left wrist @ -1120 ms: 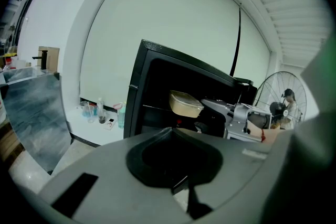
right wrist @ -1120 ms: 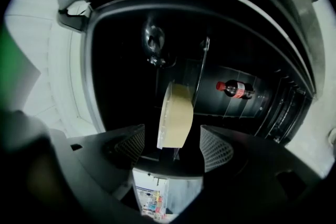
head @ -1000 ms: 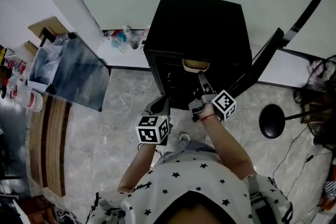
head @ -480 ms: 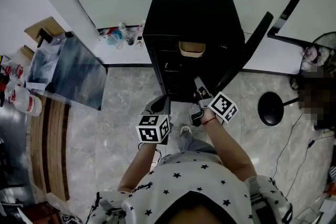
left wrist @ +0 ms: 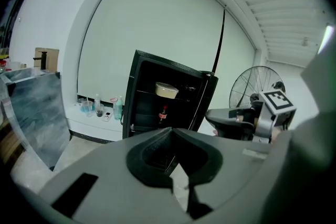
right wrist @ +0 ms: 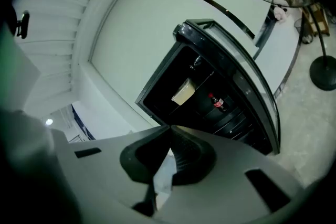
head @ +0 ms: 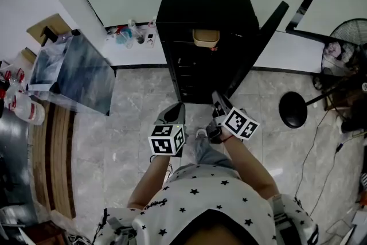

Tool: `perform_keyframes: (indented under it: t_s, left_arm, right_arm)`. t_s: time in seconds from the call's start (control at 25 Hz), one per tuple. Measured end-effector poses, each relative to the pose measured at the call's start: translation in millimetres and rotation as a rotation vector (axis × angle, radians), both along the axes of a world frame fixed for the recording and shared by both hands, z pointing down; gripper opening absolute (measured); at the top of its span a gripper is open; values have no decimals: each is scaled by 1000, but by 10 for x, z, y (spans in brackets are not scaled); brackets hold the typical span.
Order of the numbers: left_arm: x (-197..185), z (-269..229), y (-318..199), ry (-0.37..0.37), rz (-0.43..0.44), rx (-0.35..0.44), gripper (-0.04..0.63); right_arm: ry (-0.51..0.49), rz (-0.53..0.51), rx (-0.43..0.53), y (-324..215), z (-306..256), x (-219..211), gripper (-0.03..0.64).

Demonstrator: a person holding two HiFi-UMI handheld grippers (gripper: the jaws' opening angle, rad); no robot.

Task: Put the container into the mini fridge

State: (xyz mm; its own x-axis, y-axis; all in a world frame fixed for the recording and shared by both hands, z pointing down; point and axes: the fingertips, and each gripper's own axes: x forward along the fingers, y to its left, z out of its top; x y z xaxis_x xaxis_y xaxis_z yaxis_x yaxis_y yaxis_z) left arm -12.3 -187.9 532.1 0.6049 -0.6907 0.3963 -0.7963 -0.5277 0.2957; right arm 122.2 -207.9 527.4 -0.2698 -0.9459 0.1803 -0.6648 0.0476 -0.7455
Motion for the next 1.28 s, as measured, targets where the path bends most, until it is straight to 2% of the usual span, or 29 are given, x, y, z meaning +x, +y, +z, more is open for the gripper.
perform_keyframes:
  t_s: [0.16, 0.72, 1.04, 1.28]
  left_arm:
    - [-30, 1, 239, -1, 9, 0, 12]
    - [-69, -30, 940, 13, 21, 11, 12]
    - [-141, -14, 1174, 15, 18, 10, 12]
    - [-182, -14, 1218, 19, 8, 6, 12]
  right_arm:
    - [116, -15, 21, 278, -85, -42, -6]
    - [399, -140, 67, 1131, -177, -325, -6]
    - [490, -182, 67, 1390, -106, -476, -6]
    - [499, -203, 68, 1429, -118, -553, -6]
